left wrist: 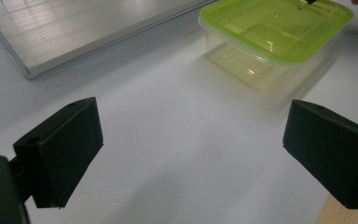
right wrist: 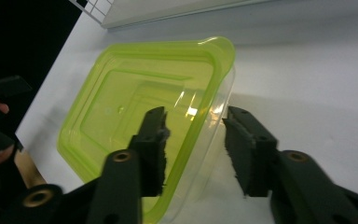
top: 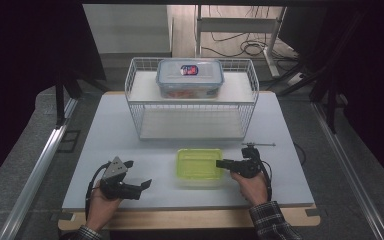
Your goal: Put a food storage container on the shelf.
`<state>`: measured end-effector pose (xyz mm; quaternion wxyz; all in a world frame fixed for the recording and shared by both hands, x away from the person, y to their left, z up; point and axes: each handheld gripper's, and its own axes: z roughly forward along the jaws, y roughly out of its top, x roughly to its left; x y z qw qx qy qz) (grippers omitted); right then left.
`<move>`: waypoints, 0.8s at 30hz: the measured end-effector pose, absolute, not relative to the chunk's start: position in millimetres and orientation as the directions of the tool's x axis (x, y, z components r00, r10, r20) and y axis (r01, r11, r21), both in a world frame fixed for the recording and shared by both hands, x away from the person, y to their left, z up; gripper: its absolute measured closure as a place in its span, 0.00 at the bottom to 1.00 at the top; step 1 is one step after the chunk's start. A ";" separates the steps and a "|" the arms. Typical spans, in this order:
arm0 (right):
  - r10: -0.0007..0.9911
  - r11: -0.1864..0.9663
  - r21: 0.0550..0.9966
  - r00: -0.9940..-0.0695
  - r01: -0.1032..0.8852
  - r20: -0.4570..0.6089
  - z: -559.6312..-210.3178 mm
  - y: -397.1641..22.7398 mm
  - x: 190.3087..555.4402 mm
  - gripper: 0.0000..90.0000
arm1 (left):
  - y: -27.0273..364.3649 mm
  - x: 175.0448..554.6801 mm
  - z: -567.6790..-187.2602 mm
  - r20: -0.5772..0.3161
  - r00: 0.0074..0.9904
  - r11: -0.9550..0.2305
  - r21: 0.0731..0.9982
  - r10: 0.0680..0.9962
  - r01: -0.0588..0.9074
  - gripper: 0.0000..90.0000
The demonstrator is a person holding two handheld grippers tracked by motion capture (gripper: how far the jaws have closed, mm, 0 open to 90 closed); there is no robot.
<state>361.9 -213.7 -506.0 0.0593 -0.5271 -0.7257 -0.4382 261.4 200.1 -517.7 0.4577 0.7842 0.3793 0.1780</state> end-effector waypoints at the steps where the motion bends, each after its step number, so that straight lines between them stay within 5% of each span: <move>1: 0.711 0.053 0.565 -0.428 0.823 0.558 -507.7 -213.8 363.5 0.71 | 200.3 261.4 -517.6 -0.068 0.649 -0.293 0.853 0.758 0.432 0.05; 9: 0.629 -0.003 0.473 -0.366 0.881 0.686 -512.3 -216.7 371.0 0.88 | 201.4 261.5 -517.5 -0.082 0.650 -0.281 0.856 0.756 0.434 0.05; 24: 0.588 -0.011 0.512 -0.408 0.859 0.698 -492.6 -218.9 370.1 0.89 | 207.5 263.1 -518.2 -0.116 0.636 -0.247 0.857 0.763 0.453 0.05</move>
